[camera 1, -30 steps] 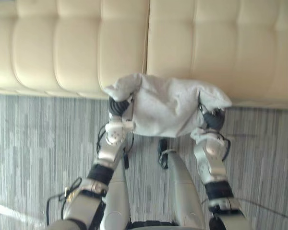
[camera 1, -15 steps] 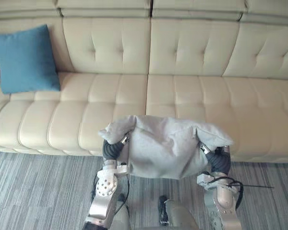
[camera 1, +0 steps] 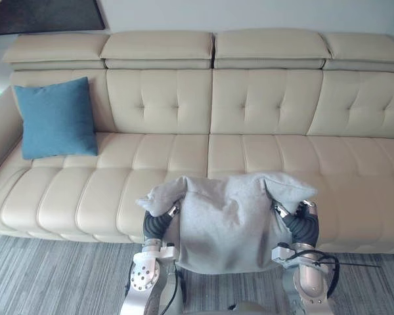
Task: Pick up cushions and gather them together orderly.
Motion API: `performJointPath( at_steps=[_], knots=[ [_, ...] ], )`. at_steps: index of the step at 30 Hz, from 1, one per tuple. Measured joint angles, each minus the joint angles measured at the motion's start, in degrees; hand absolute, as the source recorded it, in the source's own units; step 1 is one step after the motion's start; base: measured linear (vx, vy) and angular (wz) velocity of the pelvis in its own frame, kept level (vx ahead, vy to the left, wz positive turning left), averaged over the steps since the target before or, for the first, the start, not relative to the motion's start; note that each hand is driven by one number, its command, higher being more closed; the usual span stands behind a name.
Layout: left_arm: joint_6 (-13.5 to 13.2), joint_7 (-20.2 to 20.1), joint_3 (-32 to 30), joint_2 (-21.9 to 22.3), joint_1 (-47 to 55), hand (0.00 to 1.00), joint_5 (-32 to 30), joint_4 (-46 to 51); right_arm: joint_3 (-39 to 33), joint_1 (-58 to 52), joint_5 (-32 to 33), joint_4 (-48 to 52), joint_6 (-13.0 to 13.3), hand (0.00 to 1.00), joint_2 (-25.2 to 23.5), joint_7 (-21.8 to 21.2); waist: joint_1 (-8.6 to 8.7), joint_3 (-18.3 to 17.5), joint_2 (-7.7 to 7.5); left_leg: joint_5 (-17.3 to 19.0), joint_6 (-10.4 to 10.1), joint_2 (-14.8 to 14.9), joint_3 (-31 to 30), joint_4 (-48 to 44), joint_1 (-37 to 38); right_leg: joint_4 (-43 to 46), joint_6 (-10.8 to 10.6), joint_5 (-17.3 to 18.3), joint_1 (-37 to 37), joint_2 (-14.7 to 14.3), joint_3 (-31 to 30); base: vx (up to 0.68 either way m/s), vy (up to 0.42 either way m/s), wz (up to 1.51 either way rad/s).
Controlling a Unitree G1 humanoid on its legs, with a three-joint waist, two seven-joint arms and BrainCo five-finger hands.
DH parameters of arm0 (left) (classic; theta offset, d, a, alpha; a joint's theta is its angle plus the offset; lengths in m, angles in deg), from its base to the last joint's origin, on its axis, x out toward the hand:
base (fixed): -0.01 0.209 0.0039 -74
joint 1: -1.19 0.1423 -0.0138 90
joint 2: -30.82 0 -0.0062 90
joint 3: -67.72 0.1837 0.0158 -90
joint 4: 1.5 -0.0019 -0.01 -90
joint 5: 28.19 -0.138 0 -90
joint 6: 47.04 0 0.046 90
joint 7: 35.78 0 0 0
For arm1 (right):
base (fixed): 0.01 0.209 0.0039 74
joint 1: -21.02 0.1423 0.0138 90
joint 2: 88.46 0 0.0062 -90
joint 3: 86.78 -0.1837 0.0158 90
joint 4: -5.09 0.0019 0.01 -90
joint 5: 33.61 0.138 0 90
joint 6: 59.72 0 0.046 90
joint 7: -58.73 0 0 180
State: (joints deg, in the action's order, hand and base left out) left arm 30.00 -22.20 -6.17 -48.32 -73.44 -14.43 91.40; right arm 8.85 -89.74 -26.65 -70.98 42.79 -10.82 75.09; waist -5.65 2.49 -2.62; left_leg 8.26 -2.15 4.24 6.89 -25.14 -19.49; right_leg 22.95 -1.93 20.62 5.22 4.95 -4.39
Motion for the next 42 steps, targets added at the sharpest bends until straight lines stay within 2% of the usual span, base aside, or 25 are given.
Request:
performJointPath(
  at_steps=[1,2,3,4,5,6,7,9,12,13,14,16,17,19,23,29,34,39,42],
  knots=[
    [-0.1,0.0,0.2,-0.4,-0.2,1.0,0.0,0.0,0.0,-0.4,0.0,-0.5,-0.1,1.0,-0.2,0.0,0.05,-1.1,-1.25,1.3,1.0,-0.7,1.7,0.0,0.9,0.4,-1.5,-1.1,-0.3,1.1,-0.6,0.43,0.212,-0.29],
    [-0.1,0.0,0.2,-0.6,-0.4,1.0,0.0,0.0,0.1,-0.2,0.0,-0.8,-0.1,1.0,-0.2,-0.1,0.04,-1.4,-1.52,1.6,1.4,-1.0,2.2,0.1,1.4,1.8,-2.4,-1.6,0.1,1.4,-0.7,0.4,0.208,-0.37],
    [-0.1,0.0,0.2,-0.9,-1.3,1.0,0.0,-0.2,0.0,0.5,0.0,-1.9,-0.1,1.0,-0.5,-0.1,0.17,-1.2,-1.63,2.3,2.1,-1.5,3.6,1.1,3.5,9.0,-6.5,-3.6,3.0,2.2,-0.5,0.29,0.159,-0.33],
    [-0.1,0.0,0.2,-1.2,-1.7,1.0,0.0,-0.3,-0.1,1.0,0.0,-2.6,-0.1,1.0,-0.9,-0.2,0.24,-1.1,-1.54,2.4,2.3,-1.6,4.1,2.3,5.3,14.3,-9.5,-5.2,5.2,2.6,-0.4,0.32,0.18,-0.34],
    [-0.1,0.0,0.2,-1.5,-1.9,1.0,0.0,-0.5,-0.3,1.6,0.0,-4.1,-0.2,1.0,-1.3,-0.3,0.55,-0.8,-1.17,2.5,2.4,-1.8,4.5,3.9,8.0,21.2,-11.0,-6.4,7.6,3.3,0.3,0.28,0.137,-0.29],
    [-0.1,0.0,0.2,-1.6,-1.9,1.0,0.0,-0.7,-0.3,2.1,0.0,-6.0,-0.2,1.0,-1.3,-0.3,1.01,-0.4,-0.65,2.7,2.7,-1.7,4.9,5.8,11.9,28.4,-10.2,-6.2,9.3,3.6,2.0,0.3,0.117,-0.19],
    [-0.1,0.0,0.2,-1.7,-2.0,1.0,0.0,-0.7,-0.3,2.1,0.0,-6.8,-0.3,1.0,-1.2,-0.3,1.35,-0.2,-0.06,2.8,2.9,-1.3,5.3,7.2,14.3,31.7,-8.4,-5.9,10.9,4.2,4.0,0.22,0.054,-0.13],
    [-0.2,0.0,0.2,-2.1,-3.1,1.0,0.0,-0.8,-0.3,2.8,-0.1,-7.4,-0.4,1.0,-1.3,-0.5,2.06,-0.1,0.18,3.4,2.2,-0.3,5.1,8.5,16.1,30.7,-6.1,-4.7,13.4,4.1,6.2,0.17,-0.044,-0.02],
    [-0.2,0.0,0.2,-2.6,-3.8,1.0,0.0,-1.1,-0.7,4.4,-0.1,-8.4,-0.9,1.0,-1.2,-0.6,2.58,0.1,-0.49,4.5,0.5,0.7,4.5,7.8,16.0,20.5,-3.8,-4.9,15.4,3.6,6.6,0.14,-0.172,0.05],
    [-0.2,0.0,0.2,-2.7,-4.3,1.0,0.0,-1.8,-0.9,4.8,-0.2,-8.4,-1.0,1.0,-1.3,-0.6,2.62,-0.2,-2.15,5.8,-1.4,0.5,3.9,6.0,15.5,10.4,-1.9,-11.4,14.0,2.9,5.1,0.15,-0.25,0.12],
    [-0.1,0.0,0.2,-2.5,-4.9,1.0,0.0,-2.8,-1.0,5.1,-0.2,-8.6,-1.0,1.0,-1.3,-0.5,2.78,0.0,-2.56,6.7,-2.1,0.1,3.1,5.3,15.4,7.9,-2.0,-10.2,12.7,2.6,4.0,0.17,-0.296,-0.04],
    [0.2,0.0,0.6,-0.7,-5.7,1.0,0.0,-5.7,-1.5,7.2,-0.2,-10.5,-1.5,1.0,1.4,-0.5,2.23,0.5,1.03,7.0,-2.5,2.6,0.5,6.0,15.5,1.5,-0.6,-10.3,9.5,-0.5,4.6,0.12,-0.232,-0.17],
    [0.3,-0.1,1.1,-0.3,-5.7,1.0,-0.1,-5.8,-2.3,7.0,-0.2,-10.5,-1.5,1.0,1.7,-0.5,2.23,0.2,1.98,6.4,-2.8,3.3,0.2,7.2,15.6,0.5,-0.1,-10.6,9.3,-1.1,5.3,0.04,-0.112,-0.01],
    [0.3,-0.3,1.4,0.6,-5.8,1.0,-0.1,-5.8,-3.3,6.8,-0.2,-10.5,-1.6,1.0,1.7,-0.5,2.45,0.0,2.39,5.4,-2.7,3.7,0.1,9.0,16.0,-0.3,0.1,-10.7,8.7,-1.5,6.0,0.04,-0.112,0.13],
    [0.4,-0.2,1.2,1.9,-5.8,1.0,-0.2,-5.8,-3.3,6.7,-0.2,-9.6,-1.6,1.0,1.3,-0.5,2.26,-0.2,2.57,3.9,-4.1,4.0,-1.1,12.2,17.8,-2.1,0.6,-11.0,6.7,-1.9,7.4,0.02,-0.055,0.18],
    [0.5,2.1,0.3,1.8,-8.5,1.0,-2.3,-5.8,-3.1,8.9,-1.2,-9.3,-1.7,1.0,0.9,0.1,2.12,-2.4,2.83,2.0,-3.2,2.3,-2.7,14.7,17.7,-4.8,0.0,-12.1,5.5,-0.6,8.5,-0.01,0.032,0.19],
    [0.5,7.1,-1.6,-0.4,-18.9,1.0,-3.8,-9.6,-2.1,19.7,-2.5,-12.2,-1.8,1.0,1.0,2.7,2.15,-2.4,2.86,-1.6,-2.8,1.1,-3.6,18.3,15.7,-7.5,-0.5,-14.5,7.1,0.7,9.5,-0.06,0.025,0.16],
    [0.5,12.9,-4.2,-1.0,-28.3,1.0,-4.7,-12.7,-0.4,31.6,-2.5,-15.5,-2.0,1.0,1.1,6.9,1.99,-0.8,2.85,-4.6,-3.3,0.6,-4.6,18.1,7.4,-7.0,0.2,-16.9,15.4,1.4,10.2,-0.1,-0.022,0.12],
    [0.6,15.9,-5.1,-1.5,-34.1,1.0,-4.7,-16.0,-0.3,38.4,-2.5,-18.9,-2.5,1.0,1.1,9.6,1.89,1.8,2.9,-5.5,-3.6,0.4,-4.6,17.9,4.8,-5.0,0.3,-17.0,18.9,1.8,10.1,-0.12,-0.036,0.04]
  ],
)
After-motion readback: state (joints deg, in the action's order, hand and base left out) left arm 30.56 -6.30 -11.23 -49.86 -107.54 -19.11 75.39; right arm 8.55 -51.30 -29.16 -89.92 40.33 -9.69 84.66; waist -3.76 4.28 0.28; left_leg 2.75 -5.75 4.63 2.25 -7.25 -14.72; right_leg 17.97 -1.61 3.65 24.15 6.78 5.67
